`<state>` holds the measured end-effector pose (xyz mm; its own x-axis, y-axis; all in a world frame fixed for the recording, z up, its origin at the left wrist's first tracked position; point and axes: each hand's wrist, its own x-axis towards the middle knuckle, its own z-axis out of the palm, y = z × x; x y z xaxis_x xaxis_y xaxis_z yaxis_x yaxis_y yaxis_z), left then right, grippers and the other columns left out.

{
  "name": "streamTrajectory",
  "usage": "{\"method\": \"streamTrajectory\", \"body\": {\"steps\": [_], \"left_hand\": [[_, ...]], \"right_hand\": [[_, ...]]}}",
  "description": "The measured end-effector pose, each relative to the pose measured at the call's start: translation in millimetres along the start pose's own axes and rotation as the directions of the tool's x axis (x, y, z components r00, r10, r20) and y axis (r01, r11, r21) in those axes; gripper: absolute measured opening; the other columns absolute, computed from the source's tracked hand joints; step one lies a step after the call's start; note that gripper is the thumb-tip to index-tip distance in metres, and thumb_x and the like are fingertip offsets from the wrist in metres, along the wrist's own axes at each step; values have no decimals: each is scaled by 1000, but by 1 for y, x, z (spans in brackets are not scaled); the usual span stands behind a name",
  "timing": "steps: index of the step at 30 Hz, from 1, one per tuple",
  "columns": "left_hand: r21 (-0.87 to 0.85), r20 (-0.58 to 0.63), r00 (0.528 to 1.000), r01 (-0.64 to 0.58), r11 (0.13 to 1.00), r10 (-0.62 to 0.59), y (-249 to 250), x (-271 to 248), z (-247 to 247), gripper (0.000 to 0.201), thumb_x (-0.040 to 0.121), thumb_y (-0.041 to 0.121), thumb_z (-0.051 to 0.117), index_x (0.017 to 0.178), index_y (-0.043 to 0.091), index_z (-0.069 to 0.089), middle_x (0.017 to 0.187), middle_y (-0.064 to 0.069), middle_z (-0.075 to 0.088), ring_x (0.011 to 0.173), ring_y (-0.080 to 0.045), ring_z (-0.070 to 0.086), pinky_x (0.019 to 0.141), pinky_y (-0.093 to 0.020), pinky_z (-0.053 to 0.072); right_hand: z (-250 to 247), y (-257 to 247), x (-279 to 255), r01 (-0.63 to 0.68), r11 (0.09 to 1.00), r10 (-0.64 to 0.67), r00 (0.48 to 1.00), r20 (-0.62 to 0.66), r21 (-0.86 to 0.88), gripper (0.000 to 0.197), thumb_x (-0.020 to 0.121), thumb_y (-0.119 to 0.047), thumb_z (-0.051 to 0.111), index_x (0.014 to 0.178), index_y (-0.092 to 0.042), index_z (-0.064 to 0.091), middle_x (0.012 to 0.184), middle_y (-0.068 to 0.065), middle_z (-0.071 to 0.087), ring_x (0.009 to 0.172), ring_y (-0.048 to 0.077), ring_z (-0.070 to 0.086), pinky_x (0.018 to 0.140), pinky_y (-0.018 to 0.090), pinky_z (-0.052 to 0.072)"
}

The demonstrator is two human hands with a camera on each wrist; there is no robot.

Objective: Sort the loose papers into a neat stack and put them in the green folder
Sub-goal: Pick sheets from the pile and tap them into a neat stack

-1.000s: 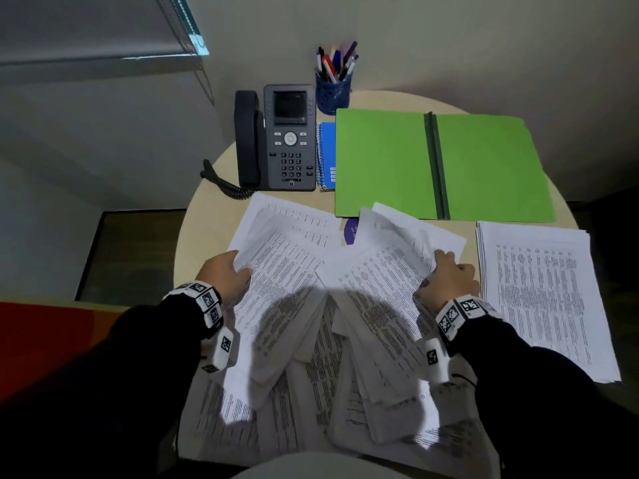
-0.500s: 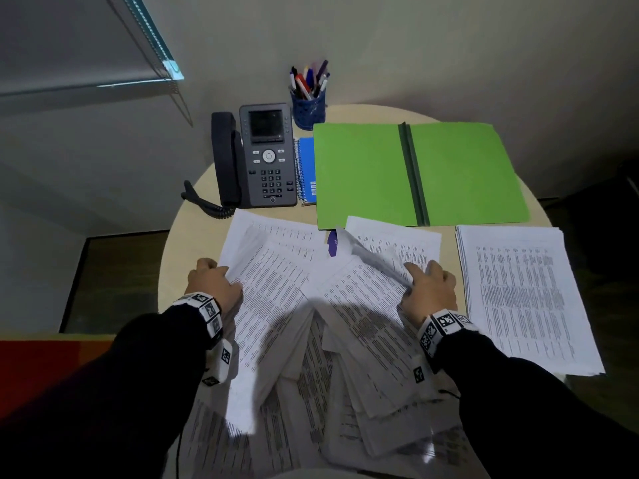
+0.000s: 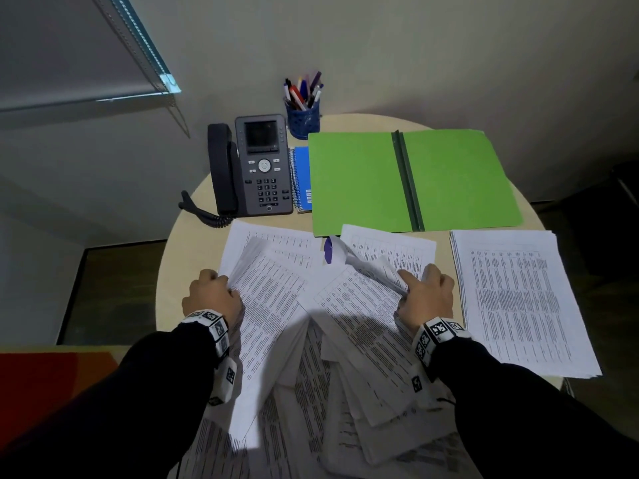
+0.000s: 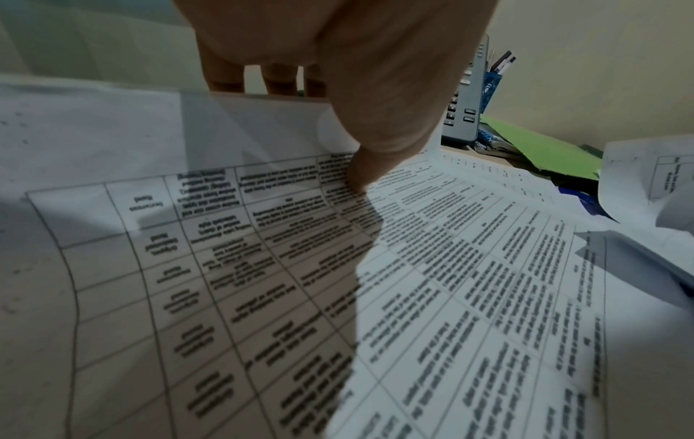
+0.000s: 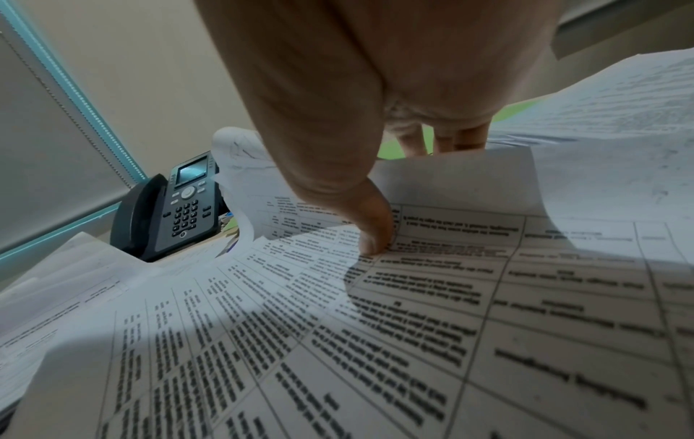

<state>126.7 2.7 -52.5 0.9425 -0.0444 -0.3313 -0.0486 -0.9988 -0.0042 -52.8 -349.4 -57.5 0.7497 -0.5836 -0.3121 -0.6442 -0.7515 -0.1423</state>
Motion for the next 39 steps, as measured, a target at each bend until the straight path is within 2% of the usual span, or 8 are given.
{"method": "streamTrajectory", "body": {"steps": [4, 11, 19, 21, 28, 32, 35, 39], "left_hand": [[13, -4, 1000, 6, 1000, -5, -2, 1, 0, 30, 94, 35, 57, 109, 14, 72, 135, -6, 50, 114, -32, 53, 83, -45, 51], [-20, -13, 1000, -12, 1000, 12, 0, 0, 2, 26, 93, 34, 59, 104, 13, 71, 126, -7, 57, 106, -33, 59, 81, -42, 52], [-196, -46, 999, -22, 980, 14, -1, 2, 1, 25, 96, 22, 60, 111, 3, 65, 122, -16, 48, 78, -36, 59, 71, -38, 48], [-201, -77, 997, -36, 979, 20, -4, 2, 0, 27, 96, 22, 61, 114, 3, 65, 123, -16, 49, 82, -38, 62, 72, -40, 50], [-147, -135, 985, -125, 981, 105, -15, -3, 2, 21, 96, 22, 62, 109, 7, 67, 130, -6, 55, 87, -36, 65, 68, -39, 51], [-142, -150, 976, -176, 974, 155, -13, -3, 4, 13, 94, 19, 62, 101, 8, 66, 105, -12, 59, 87, -38, 63, 64, -42, 51], [-153, -139, 982, -152, 977, 131, -13, -1, 4, 30, 94, 20, 62, 124, 16, 62, 107, -11, 61, 95, -38, 62, 68, -46, 54], [-137, -35, 994, -109, 985, 105, -10, 3, 2, 68, 96, 26, 58, 157, 33, 30, 123, -7, 61, 108, -33, 62, 78, -48, 57]], "right_hand": [[3, -3, -4, -35, 998, 38, 998, -58, 46, 78, 73, -7, 68, 143, -31, 44, 155, 17, 15, 128, 38, 27, 96, 46, 47], [6, 4, -4, -2, 1000, -1, 993, 121, 25, 82, 78, -13, 64, 151, -31, 31, 149, 10, 35, 131, 34, 34, 99, 44, 46], [10, 7, -4, -1, 997, 1, 1000, -11, 77, 49, 78, -16, 69, 127, -16, 61, 133, 17, 47, 120, 38, 38, 94, 44, 43], [11, 8, -4, 1, 996, -1, 1000, -7, 95, 44, 79, -17, 69, 123, -13, 64, 130, 16, 48, 119, 37, 38, 94, 43, 43], [3, 8, -1, 0, 997, -6, 997, 82, 73, 73, 84, -24, 65, 150, -22, 35, 144, 6, 40, 125, 33, 37, 100, 44, 45], [1, 10, 1, 28, 999, -30, 996, 89, 16, 59, 86, -27, 65, 142, -21, 50, 139, 8, 44, 124, 35, 37, 96, 43, 46], [0, 8, -4, 35, 999, -37, 997, 67, 25, 50, 88, -24, 64, 137, -22, 57, 137, 5, 48, 124, 32, 38, 93, 41, 48], [4, 5, -11, 54, 998, -55, 997, 62, 21, 54, 76, -12, 68, 130, -20, 64, 125, 6, 53, 116, 32, 42, 86, 37, 46]]}}
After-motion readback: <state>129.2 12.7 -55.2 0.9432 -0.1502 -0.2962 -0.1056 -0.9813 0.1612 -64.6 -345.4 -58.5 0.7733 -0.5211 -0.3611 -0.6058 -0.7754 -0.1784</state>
